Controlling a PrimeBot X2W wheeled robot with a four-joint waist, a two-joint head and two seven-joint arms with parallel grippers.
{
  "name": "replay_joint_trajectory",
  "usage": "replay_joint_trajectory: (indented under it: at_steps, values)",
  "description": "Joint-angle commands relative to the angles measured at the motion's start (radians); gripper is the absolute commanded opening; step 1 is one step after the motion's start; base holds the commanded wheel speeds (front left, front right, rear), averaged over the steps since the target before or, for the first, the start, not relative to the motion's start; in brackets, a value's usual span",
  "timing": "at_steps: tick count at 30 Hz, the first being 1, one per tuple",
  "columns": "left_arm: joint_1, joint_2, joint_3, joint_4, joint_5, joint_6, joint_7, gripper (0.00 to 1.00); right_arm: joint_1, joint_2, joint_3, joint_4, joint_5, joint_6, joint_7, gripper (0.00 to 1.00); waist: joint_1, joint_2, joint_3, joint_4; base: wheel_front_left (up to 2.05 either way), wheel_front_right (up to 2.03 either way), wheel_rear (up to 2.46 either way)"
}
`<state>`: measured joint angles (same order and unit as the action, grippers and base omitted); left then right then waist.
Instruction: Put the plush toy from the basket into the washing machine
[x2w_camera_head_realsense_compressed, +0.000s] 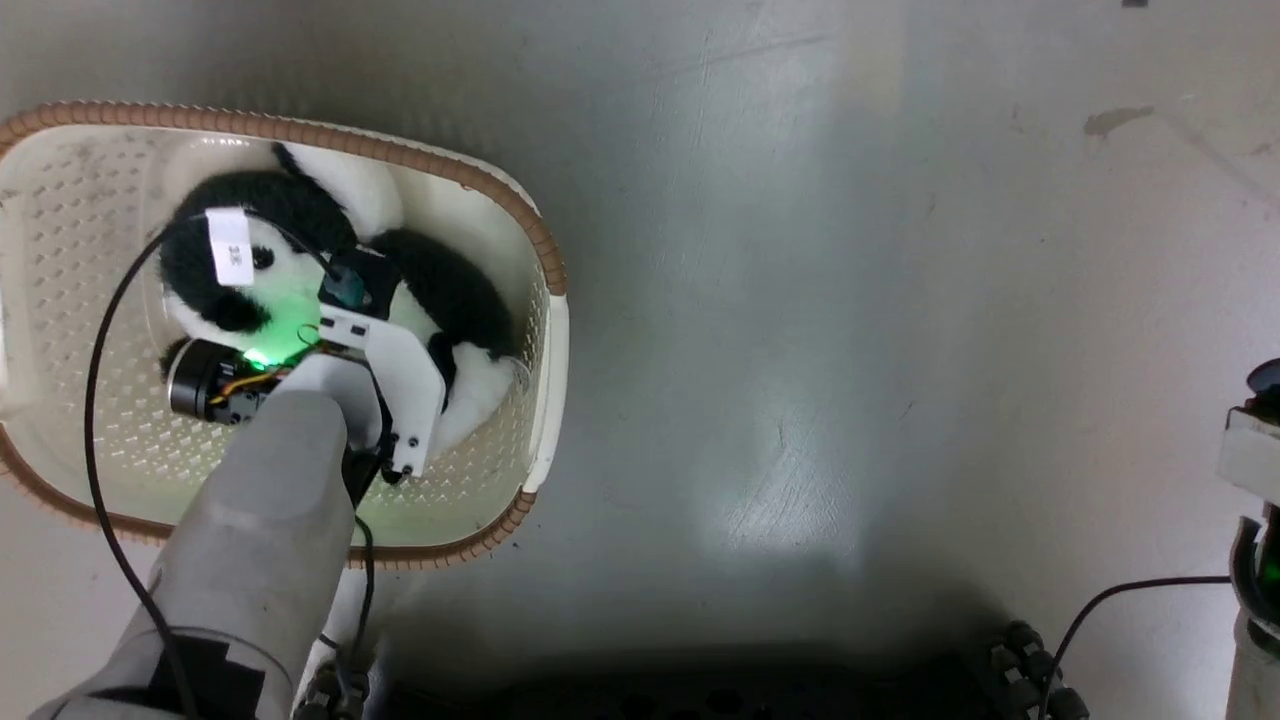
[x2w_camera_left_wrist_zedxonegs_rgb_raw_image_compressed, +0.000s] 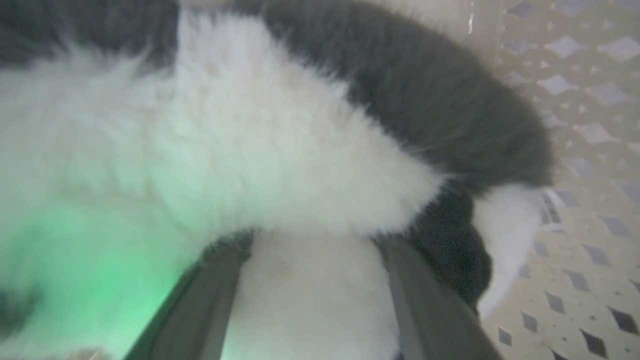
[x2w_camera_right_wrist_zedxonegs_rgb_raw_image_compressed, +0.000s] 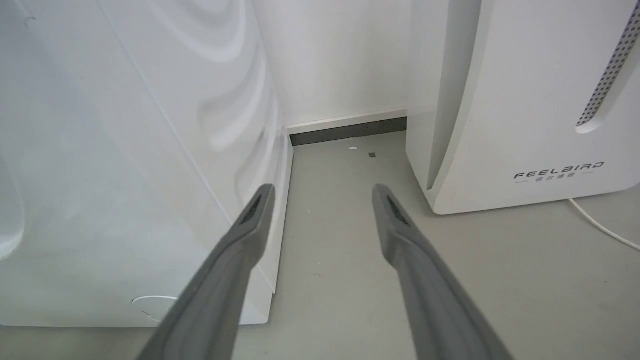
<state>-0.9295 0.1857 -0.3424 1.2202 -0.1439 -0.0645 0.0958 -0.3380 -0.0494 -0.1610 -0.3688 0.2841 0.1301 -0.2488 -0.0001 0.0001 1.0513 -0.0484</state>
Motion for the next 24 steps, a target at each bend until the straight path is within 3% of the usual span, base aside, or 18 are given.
replay_joint_trajectory:
  at_steps: [1,2,3,16,24]
  values:
    - [0.009,0.017,-0.014,0.063,-0.002,0.005,0.02,1.0,-0.024,-0.001,-0.007,-0.014,0.014,0.001,-0.011,1.0,0.0001,-0.0001,0.011,-0.002,0.0,0.0,0.0]
    - [0.004,0.018,-0.023,0.071,0.002,0.004,0.016,0.29,-0.026,-0.001,-0.009,-0.016,0.016,0.001,-0.013,1.0,0.0001,-0.0001,0.014,-0.002,0.0,0.0,0.0]
    - [0.005,0.018,-0.026,0.071,0.001,0.001,0.014,0.0,-0.026,-0.001,-0.01,-0.016,0.015,0.001,-0.013,1.0,0.0001,-0.0001,0.011,-0.002,0.0,0.0,0.0]
    - [0.017,0.01,-0.039,0.071,-0.022,-0.014,-0.023,0.0,-0.025,-0.001,-0.007,-0.005,0.008,0.001,-0.013,1.0,0.0001,-0.0001,-0.048,-0.002,0.0,0.0,0.0]
    - [0.052,-0.012,-0.029,0.071,-0.056,-0.018,-0.093,0.0,-0.016,-0.001,0.011,0.031,0.012,0.001,-0.013,1.0,0.0001,-0.0001,-0.162,0.011,0.0,0.0,0.0]
